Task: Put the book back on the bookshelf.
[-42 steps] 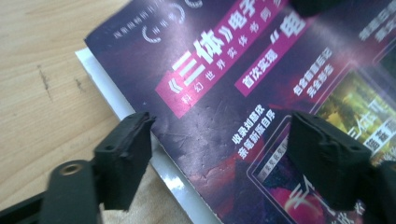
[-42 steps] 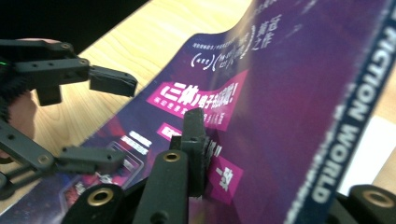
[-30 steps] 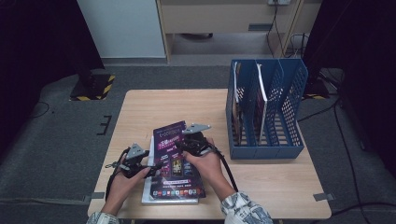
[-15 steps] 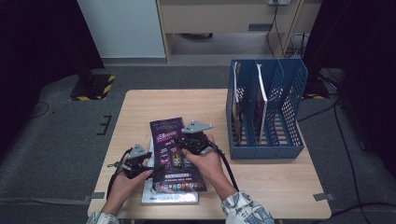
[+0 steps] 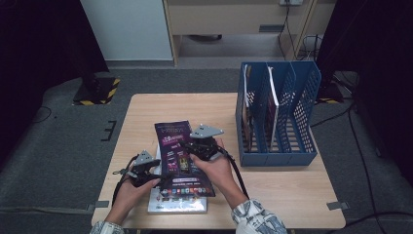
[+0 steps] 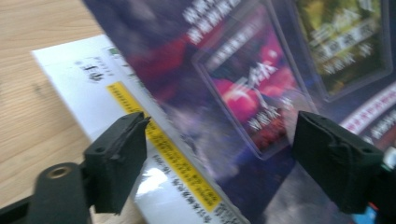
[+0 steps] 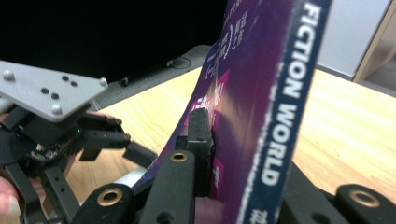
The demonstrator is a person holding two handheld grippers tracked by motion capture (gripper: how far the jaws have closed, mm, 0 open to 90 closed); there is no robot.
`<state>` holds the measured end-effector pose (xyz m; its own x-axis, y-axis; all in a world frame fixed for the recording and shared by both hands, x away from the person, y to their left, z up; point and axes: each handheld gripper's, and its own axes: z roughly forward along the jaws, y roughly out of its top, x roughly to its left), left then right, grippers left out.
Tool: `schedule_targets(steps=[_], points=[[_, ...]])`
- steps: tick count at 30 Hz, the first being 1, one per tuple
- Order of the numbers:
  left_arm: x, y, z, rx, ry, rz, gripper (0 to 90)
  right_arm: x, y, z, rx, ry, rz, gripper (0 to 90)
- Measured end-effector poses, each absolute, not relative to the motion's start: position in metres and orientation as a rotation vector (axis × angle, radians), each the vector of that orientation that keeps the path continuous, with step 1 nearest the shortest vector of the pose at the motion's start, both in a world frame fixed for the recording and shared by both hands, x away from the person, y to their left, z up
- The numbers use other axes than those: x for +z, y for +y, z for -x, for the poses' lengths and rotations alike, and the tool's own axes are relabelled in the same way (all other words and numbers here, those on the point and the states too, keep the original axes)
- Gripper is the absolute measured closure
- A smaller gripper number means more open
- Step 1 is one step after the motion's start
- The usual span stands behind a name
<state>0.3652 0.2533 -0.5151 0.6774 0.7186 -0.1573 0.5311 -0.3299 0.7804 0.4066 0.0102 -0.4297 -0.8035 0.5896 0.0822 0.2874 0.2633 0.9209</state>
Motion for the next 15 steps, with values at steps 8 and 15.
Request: schedule_targets(steps=[8,15], points=[[-0.515,0.247,-0.364,0.211,0.909,-2.043,21.7,-0.421,0.009,-0.405,1.609,2.210,-0.755,82.9],[-0.513,0.249,-0.364,0.212,0.899,-2.018,28.8,-0.417,0.005,-0.403,1.646,2.177,-0.724,83.2]])
